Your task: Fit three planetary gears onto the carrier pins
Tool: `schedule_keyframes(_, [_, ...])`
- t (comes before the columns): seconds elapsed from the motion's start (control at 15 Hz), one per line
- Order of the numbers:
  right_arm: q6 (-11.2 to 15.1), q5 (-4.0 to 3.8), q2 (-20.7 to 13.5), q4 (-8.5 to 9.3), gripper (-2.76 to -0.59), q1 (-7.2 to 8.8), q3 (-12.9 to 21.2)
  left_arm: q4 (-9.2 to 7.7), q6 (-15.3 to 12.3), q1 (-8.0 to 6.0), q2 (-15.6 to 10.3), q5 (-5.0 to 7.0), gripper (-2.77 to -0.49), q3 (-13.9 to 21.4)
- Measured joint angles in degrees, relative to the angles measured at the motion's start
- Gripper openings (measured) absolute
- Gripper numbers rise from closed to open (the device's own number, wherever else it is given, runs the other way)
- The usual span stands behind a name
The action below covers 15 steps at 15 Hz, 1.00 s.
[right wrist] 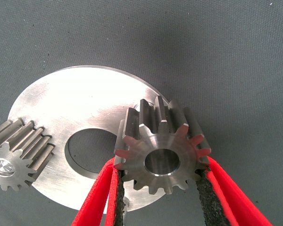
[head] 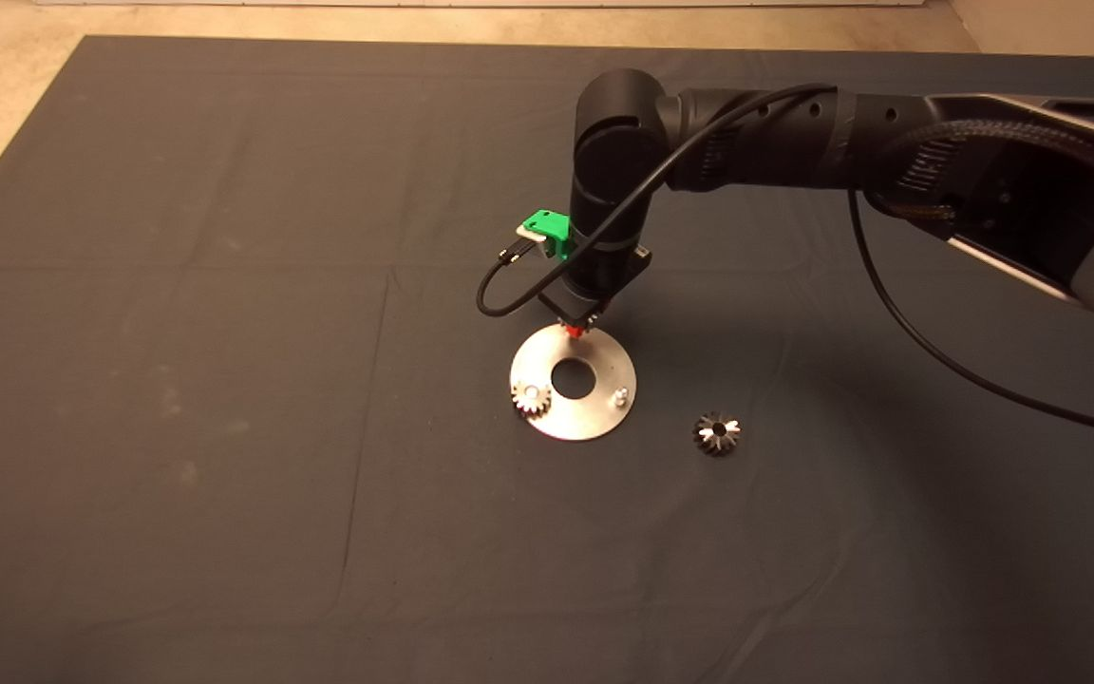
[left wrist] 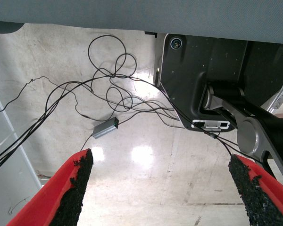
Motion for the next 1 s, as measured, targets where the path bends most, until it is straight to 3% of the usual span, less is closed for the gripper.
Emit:
schedule_keyframes(0.73, [0.33,0.13,0.0,0.05,-2.43,-0.1,0.0,0.0,0.17,0.0,0.0,0.0,-1.22,0.0])
schedule_keyframes(1.0, [1.13,0.78,0.0,0.07,-2.43,-0.11,0.02,0.0,0.17,0.0,0.0,0.0,-1.22,0.0])
